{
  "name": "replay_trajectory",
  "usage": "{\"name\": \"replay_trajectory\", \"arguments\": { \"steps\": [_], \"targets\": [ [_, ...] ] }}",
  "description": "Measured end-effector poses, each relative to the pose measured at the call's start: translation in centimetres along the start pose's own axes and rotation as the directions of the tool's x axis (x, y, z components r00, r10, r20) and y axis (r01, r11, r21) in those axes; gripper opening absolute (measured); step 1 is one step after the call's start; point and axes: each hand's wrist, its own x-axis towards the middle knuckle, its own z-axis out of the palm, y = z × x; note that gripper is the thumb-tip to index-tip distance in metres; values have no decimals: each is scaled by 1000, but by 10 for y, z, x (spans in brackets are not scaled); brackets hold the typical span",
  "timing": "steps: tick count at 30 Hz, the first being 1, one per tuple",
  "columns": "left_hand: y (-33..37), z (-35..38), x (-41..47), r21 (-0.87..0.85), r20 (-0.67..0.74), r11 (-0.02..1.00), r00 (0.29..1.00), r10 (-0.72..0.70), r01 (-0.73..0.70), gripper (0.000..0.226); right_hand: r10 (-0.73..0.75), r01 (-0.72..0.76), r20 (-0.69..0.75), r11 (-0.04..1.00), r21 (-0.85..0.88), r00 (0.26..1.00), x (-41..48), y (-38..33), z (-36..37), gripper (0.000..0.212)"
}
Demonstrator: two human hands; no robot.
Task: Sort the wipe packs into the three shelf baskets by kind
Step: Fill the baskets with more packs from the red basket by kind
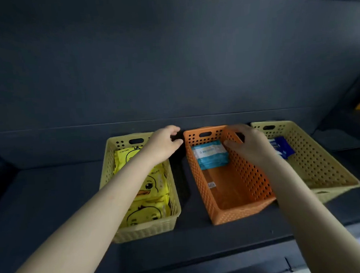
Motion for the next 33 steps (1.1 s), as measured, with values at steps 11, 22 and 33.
{"name": "replay_trajectory", "arguments": {
  "steps": [11, 22, 33],
  "targets": [
    [-8, 5, -144, 137, 209, 909, 908, 362, -394, 39, 207, -208, -25, 977, -53, 978, -200, -44, -12, 52],
    [5, 109, -230, 43, 480, 894, 794, 373, -447, 36, 438, -434, 31, 897, -86, 899, -349, 17, 3, 45],
    [-4, 266, -287, 90, 581, 962, 798, 158, -256, 33, 572, -559, 164, 820, -123, 803, -436, 183, 11, 39]
  ]
}}
